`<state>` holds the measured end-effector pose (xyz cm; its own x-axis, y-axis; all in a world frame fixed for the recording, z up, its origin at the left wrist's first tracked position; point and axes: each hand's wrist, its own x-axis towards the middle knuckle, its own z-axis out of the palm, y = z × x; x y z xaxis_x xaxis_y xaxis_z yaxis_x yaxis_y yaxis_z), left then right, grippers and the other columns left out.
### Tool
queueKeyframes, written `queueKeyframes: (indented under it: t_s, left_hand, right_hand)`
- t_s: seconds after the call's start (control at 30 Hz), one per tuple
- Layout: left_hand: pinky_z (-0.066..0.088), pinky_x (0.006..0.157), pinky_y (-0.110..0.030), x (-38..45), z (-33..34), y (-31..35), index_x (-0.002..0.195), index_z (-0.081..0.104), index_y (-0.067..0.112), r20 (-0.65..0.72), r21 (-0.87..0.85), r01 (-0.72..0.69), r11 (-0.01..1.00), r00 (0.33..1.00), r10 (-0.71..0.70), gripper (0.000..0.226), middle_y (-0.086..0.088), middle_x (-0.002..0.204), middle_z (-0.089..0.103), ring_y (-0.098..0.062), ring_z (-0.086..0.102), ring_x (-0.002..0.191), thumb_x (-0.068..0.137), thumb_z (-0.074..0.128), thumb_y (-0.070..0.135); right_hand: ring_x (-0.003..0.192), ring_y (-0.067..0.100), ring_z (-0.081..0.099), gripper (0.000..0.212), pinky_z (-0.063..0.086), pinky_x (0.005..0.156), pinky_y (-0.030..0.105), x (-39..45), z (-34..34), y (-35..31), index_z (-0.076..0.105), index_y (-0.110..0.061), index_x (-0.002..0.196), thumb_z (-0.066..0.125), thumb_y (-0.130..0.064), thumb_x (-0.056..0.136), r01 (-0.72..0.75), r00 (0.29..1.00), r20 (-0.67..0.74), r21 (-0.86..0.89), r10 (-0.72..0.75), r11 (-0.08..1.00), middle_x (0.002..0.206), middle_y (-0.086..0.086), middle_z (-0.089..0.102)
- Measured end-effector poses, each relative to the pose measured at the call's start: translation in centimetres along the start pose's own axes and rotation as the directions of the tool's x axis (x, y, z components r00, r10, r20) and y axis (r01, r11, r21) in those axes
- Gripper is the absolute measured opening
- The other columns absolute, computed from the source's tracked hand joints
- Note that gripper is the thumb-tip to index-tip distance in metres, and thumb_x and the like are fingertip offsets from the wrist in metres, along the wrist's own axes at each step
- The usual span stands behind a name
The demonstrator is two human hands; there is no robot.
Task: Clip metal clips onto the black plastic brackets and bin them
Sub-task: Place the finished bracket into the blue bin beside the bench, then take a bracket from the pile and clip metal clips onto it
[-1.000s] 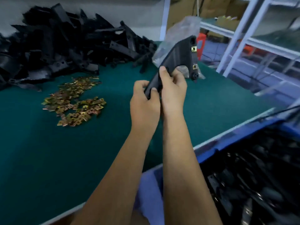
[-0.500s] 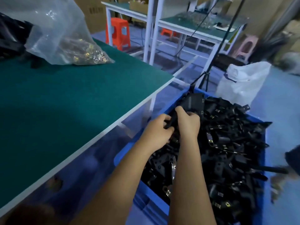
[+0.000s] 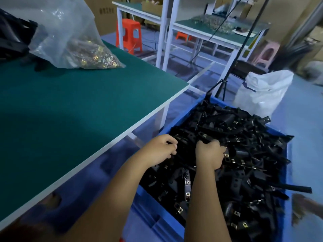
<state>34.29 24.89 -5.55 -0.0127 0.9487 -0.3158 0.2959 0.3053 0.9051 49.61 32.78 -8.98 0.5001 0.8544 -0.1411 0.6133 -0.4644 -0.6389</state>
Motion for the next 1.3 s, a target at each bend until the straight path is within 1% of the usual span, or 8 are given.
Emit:
queueKeyframes:
  t_s: [0.13, 0.3, 0.4, 0.63, 0.77, 0.9, 1.1, 1.3]
  left_hand:
    - [0.049, 0.07, -0.024, -1.3, -1.7, 2.3, 0.094, 0.06, 0.031, -0.106, -0.105, -0.136, 0.985, 0.986, 0.125, 0.019, 0.011, 0.085, 0.068, -0.009, 0.064, 0.074, 0.102, 0.047, 0.019]
    - [0.041, 0.043, -0.015, -5.7, -10.8, 5.0, 0.084, 0.06, 0.022, -0.476, -0.178, -0.424, 0.888, 0.827, 0.299, 0.028, 0.013, 0.053, 0.06, -0.002, 0.052, 0.043, 0.101, 0.044, 0.006]
    - [0.039, 0.047, -0.017, -9.6, -17.3, 3.5, 0.083, 0.061, 0.021, -0.73, -0.089, -0.474, 0.876, 0.629, 0.266, 0.028, 0.013, 0.053, 0.058, -0.002, 0.052, 0.047, 0.1, 0.044, 0.006]
    - [0.044, 0.057, -0.01, -18.4, -26.8, -5.4, 0.088, 0.064, 0.02, -0.99, -0.031, -0.344, 0.938, 0.143, 0.02, 0.023, 0.006, 0.082, 0.065, 0.003, 0.055, 0.062, 0.099, 0.047, 0.01]
    - [0.039, 0.053, -0.006, -24.0, -31.0, -9.9, 0.086, 0.064, 0.027, -0.983, -0.094, -0.232, 0.968, -0.132, -0.127, 0.023, 0.016, 0.081, 0.066, 0.009, 0.051, 0.057, 0.097, 0.047, 0.016]
    - [0.045, 0.061, -0.019, -25.9, -33.5, -12.6, 0.096, 0.063, 0.025, -0.943, -0.206, -0.132, 0.97, -0.237, -0.233, 0.019, 0.017, 0.083, 0.06, 0.008, 0.054, 0.066, 0.098, 0.044, 0.019]
    - [0.045, 0.097, -0.046, -23.6, -34.4, -14.2, 0.112, 0.066, 0.019, -0.989, -0.142, 0.333, 0.932, -0.012, -0.146, 0.026, -0.003, 0.114, 0.062, -0.032, 0.051, 0.112, 0.095, 0.047, 0.022]
    - [0.029, 0.106, -0.046, -23.2, -35.1, -14.4, 0.123, 0.061, 0.026, -0.989, -0.105, 0.563, 0.82, 0.03, -0.147, 0.03, -0.007, 0.135, 0.051, -0.035, 0.035, 0.129, 0.095, 0.051, 0.026]
  right_hand:
    - [0.097, 0.027, 0.057, 0.029, 0.047, 0.083, 0.039, -4.4, 0.9, -5.8, 0.061, -0.012, 0.117, 0.055, -0.02, 0.09, 0.205, 0.979, -0.081, 0.386, -0.188, 0.9, 0.123, 0.01, 0.053]
    - [0.074, -0.01, 0.05, 0.014, 0.038, 0.074, 0.019, -13.4, 1.3, -16.7, 0.063, -0.022, 0.092, 0.052, -0.017, 0.085, 0.435, 0.843, -0.182, 0.786, -0.507, 0.44, 0.101, 0.003, 0.062]
    - [0.078, -0.008, 0.051, 0.015, 0.039, 0.075, 0.011, -20.7, 3.3, -21.6, 0.061, -0.024, 0.089, 0.054, -0.013, 0.084, 0.454, 0.678, -0.12, 0.844, -0.725, 0.285, 0.098, 0.002, 0.06]
    - [0.092, 0.004, 0.051, 0.016, 0.039, 0.069, 0.02, -35.4, 12.3, -25.8, 0.06, -0.03, 0.105, 0.051, -0.025, 0.093, 0.53, 0.112, 0.326, 0.779, -0.939, 0.334, 0.109, -0.008, 0.052]
    - [0.1, 0.015, 0.054, 0.022, 0.046, 0.082, 0.032, -38.1, 17.0, -26.0, 0.061, -0.024, 0.117, 0.05, -0.026, 0.098, 0.651, -0.02, 0.427, 0.692, -0.904, 0.312, 0.114, -0.005, 0.051]
    - [0.109, 0.021, 0.054, 0.026, 0.046, 0.097, 0.042, -37.5, 19.8, -27.4, 0.063, -0.025, 0.118, 0.051, -0.024, 0.095, 0.745, 0.022, 0.47, 0.58, -0.882, 0.328, 0.12, -0.001, 0.055]
    - [0.13, 0.032, 0.036, 0.036, 0.03, 0.11, 0.042, -34.1, 22.3, -31.5, 0.063, -0.02, 0.128, 0.052, -0.023, 0.094, 0.868, 0.269, 0.271, 0.346, -0.924, 0.355, 0.139, 0.011, 0.046]
    - [0.15, 0.033, 0.004, 0.055, 0.005, 0.118, 0.049, -31.3, 23.8, -34.8, 0.03, -0.038, 0.151, 0.039, -0.038, 0.097, 0.774, 0.507, 0.54, 0.058, -0.672, 0.63, 0.163, 0.018, 0.001]
